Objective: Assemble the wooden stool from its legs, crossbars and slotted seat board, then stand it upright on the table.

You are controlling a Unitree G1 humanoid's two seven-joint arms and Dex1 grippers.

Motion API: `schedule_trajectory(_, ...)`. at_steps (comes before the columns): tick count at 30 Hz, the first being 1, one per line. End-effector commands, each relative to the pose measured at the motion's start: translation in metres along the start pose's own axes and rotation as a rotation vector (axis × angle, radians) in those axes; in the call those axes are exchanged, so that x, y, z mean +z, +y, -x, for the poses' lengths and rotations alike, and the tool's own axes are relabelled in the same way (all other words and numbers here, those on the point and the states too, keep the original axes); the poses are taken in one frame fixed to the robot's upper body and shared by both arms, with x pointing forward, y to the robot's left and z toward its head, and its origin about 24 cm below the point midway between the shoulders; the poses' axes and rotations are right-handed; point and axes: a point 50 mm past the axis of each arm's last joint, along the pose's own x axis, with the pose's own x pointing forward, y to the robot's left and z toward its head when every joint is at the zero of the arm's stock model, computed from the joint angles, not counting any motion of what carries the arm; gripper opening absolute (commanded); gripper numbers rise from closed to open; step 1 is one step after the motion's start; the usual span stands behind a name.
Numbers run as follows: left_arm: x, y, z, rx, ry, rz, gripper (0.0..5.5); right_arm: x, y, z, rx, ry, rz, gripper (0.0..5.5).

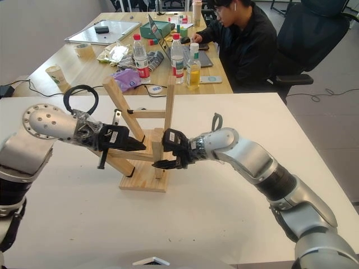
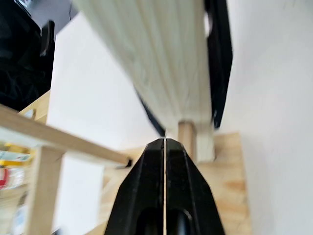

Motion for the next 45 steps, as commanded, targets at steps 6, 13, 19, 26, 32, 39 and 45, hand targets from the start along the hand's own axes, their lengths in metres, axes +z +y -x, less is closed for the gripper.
schedule_trajectory(6, 0.065, 0.035, 0.098, 0.267, -0.233, -0.008, 0.0, -0.09, 0.01, 0.006, -0.063, 0.347, -0.303, 2.49)
schedule_trajectory(13, 0.045, 0.05, 0.133, 0.438, -0.397, 0.149, 0.0, -0.051, -0.011, 0.032, -0.188, 0.186, -0.243, 3.54)
schedule_trajectory(19, -0.057, 0.054, 0.166, 0.933, -0.259, 0.474, 0.0, -0.076, -0.009, 0.074, -0.467, 0.164, -0.357, 4.09)
schedule_trajectory(26, -0.142, -0.028, 0.072, 0.728, 0.269, 0.683, 0.0, -0.08, 0.027, 0.081, -0.867, -0.011, -0.654, 4.09)
schedule_trajectory(32, -0.083, -0.045, 0.023, 0.422, 0.179, 0.512, 0.0, -0.028, 0.041, 0.028, -0.646, -0.113, -0.616, 4.09)
schedule_trajectory(39, -0.063, -0.067, -0.015, 0.263, 0.154, 0.485, 0.0, -0.006, 0.049, 0.004, -0.554, -0.129, -0.631, 4.09)
schedule_trajectory(45, -0.107, -0.058, 0.008, 0.378, 0.306, 0.518, 0.0, -0.012, 0.038, 0.026, -0.651, -0.108, -0.596, 4.09)
